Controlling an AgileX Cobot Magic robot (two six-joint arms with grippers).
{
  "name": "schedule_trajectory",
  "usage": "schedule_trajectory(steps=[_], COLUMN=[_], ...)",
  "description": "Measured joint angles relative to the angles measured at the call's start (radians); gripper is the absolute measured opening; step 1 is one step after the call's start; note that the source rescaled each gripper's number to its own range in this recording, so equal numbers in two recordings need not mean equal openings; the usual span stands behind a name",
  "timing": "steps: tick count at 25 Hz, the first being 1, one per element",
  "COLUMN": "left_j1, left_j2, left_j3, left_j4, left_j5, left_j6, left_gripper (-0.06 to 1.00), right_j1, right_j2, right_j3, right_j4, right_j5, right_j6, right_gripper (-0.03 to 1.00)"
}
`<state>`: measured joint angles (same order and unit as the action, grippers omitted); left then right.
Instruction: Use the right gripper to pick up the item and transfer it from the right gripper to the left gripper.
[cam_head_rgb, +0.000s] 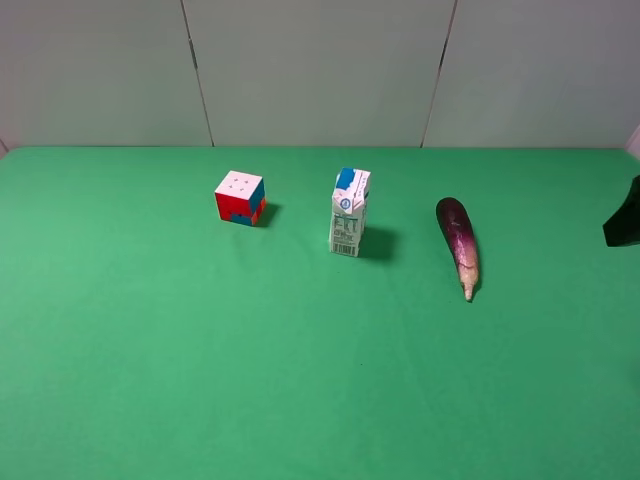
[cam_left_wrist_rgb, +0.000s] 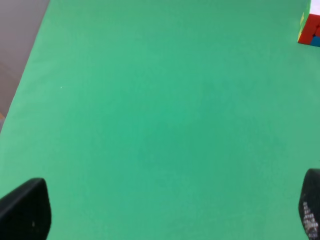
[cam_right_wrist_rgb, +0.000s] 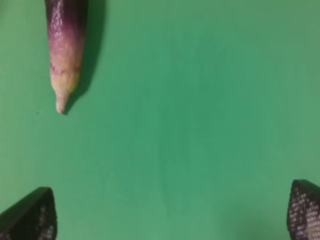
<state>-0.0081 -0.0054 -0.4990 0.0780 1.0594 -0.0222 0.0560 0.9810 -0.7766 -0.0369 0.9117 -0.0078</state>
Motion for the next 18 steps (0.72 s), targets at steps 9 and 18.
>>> schedule_trajectory(steps=[9,18], left_j1=[0.0,0.0], left_j2=[0.0,0.0], left_j3=[0.0,0.0], left_j4=[0.0,0.0], left_j5=[0.0,0.0], left_j6=[0.0,0.0], left_gripper=[0.98,0.98], right_j1=[0.181,0.199], right_j2=[0.267,0.534], right_j3=[-0.145,-0.266], right_j4=[0.028,0.029], right_j5=[-0.057,-0.062], right_j6=[-0.009,0.06], right_gripper=[1.0,1.0])
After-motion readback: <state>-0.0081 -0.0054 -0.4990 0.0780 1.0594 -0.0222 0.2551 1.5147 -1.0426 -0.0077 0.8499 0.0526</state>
